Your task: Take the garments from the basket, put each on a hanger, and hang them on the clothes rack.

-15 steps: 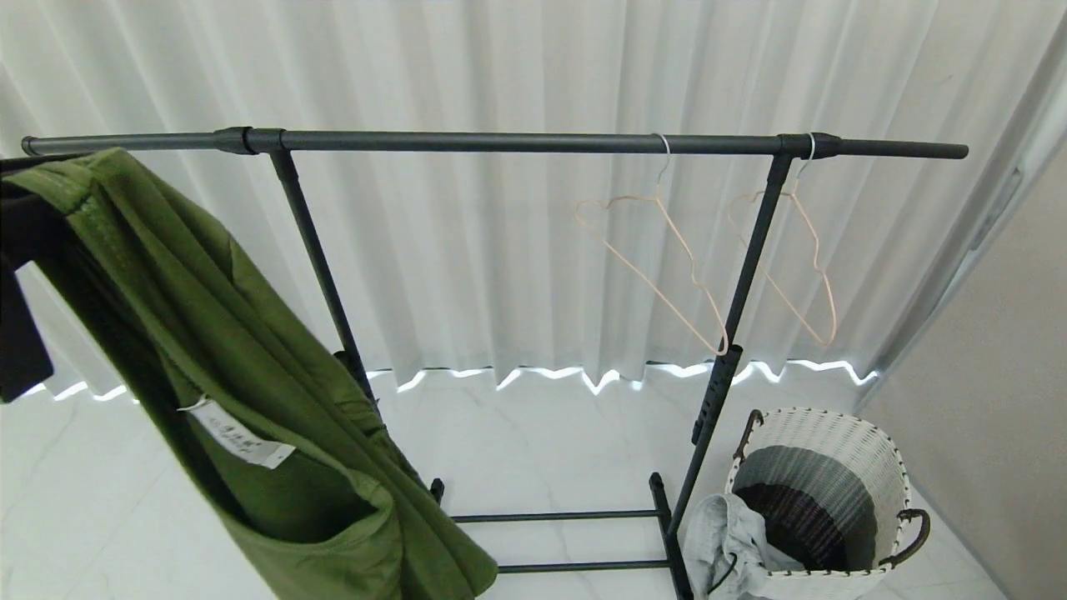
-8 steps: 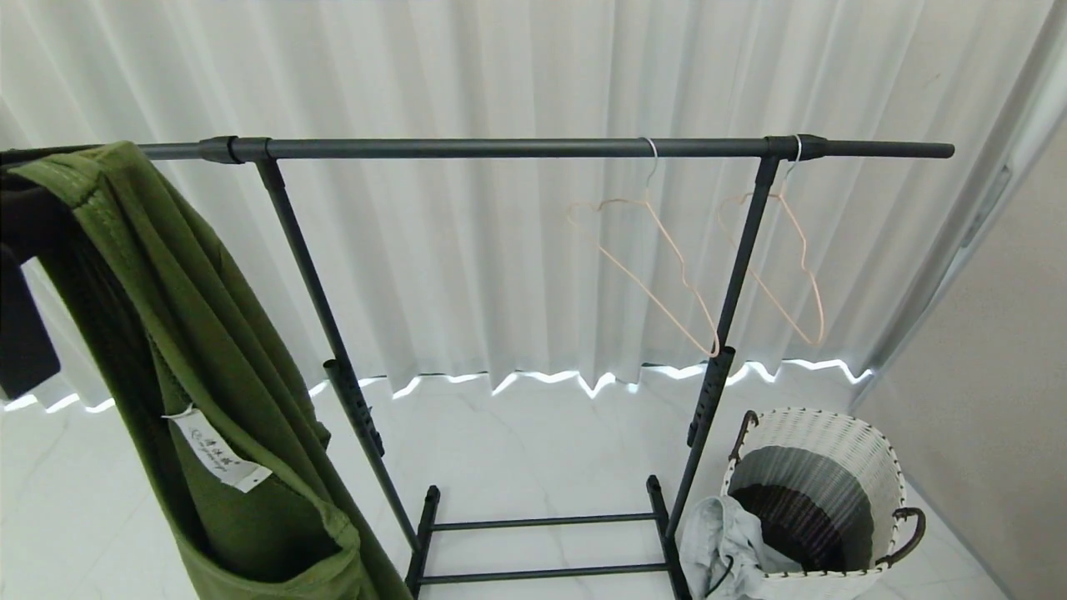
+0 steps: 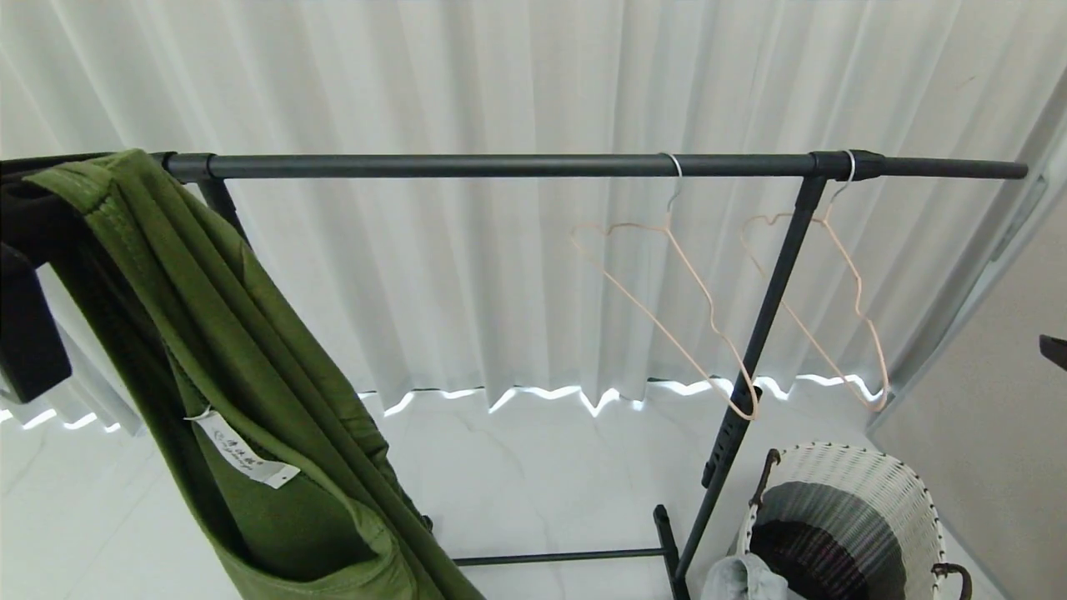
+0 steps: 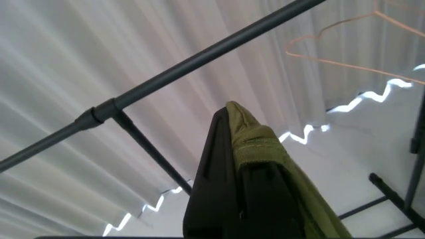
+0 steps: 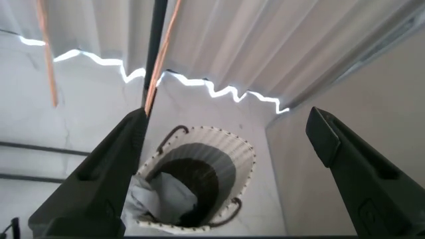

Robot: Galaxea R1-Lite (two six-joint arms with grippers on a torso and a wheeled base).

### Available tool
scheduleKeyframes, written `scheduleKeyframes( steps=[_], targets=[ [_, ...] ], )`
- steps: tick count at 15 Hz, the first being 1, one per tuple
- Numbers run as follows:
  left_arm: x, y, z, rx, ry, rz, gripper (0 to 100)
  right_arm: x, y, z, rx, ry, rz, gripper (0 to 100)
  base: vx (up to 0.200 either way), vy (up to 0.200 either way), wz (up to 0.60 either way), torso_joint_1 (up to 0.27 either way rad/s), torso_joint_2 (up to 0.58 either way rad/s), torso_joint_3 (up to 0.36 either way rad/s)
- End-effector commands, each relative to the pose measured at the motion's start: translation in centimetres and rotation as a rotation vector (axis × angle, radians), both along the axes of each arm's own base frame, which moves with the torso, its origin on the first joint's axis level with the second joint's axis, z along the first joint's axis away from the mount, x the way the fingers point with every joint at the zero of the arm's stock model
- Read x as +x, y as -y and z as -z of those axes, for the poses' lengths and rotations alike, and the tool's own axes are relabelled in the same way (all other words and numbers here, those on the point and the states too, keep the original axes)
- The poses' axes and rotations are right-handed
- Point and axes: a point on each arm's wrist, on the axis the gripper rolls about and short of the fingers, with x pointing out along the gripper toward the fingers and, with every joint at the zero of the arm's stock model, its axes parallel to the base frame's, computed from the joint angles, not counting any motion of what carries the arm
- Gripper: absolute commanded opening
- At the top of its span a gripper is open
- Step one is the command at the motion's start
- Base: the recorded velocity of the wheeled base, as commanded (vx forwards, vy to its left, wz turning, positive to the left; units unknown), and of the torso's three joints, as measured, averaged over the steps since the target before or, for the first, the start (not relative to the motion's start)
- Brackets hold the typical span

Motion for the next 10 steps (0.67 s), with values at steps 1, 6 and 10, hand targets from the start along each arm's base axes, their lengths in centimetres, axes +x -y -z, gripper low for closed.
scheduleKeyframes(
  steps=[1, 6, 10],
  targets=[
    [0.1, 0.1, 0.0, 0.003, -0.002, 0.0, 0, 1.0, -0.2, 0.4, 0.017, -0.039, 0.005, 100, 0.0, 0.0, 0.0, 0.0, 0.0, 0.0],
    [0.0, 0.0, 0.0, 0.0, 0.002, 0.026, 0, 4.9, -1.0, 1.8, 0.139, -0.163, 0.048, 100, 0.0, 0.0, 0.0, 0.0, 0.0, 0.0],
    [0.0, 0.1, 0.0, 0.004, 0.0, 0.026, 0, 10.1, -2.2, 2.2, 0.189, -0.174, 0.059, 100, 0.0, 0.0, 0.0, 0.0, 0.0, 0.0]
  ],
)
